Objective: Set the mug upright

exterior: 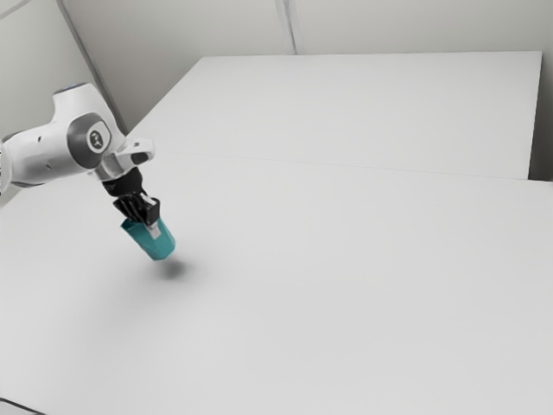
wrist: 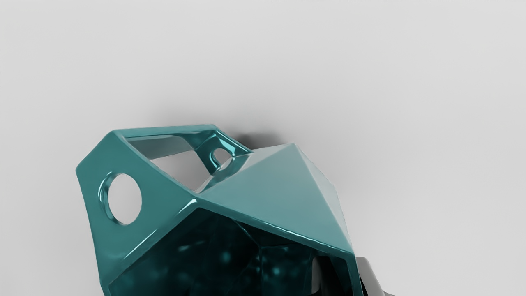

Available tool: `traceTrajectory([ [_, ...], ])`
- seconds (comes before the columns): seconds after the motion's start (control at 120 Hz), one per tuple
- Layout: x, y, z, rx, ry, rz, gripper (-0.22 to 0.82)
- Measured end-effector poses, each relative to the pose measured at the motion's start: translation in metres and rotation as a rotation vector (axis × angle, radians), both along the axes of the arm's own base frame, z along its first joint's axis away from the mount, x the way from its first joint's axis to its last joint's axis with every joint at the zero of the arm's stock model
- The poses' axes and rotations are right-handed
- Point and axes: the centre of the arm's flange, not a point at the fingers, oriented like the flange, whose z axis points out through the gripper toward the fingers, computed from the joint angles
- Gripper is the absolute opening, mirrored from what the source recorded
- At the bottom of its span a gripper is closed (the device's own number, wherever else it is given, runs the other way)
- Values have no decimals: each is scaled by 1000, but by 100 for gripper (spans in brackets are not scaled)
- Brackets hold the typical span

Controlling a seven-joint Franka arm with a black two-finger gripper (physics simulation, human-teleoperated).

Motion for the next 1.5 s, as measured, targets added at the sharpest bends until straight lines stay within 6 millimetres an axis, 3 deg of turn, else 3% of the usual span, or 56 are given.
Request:
traceTrajectory([
  [0.15,18,-51,-3,11,0,-64,-18],
  [0.217,21,-62,-5,14,1,-72,-18],
  [0.408,21,-53,-13,17,14,-24,-18],
  [0.75,26,-53,-40,12,61,9,-17],
  [0.9,28,-54,-41,6,64,18,-10],
  [1.2,36,-54,-41,-1,66,27,15],
  [1.5,50,-68,-30,0,44,4,35],
])
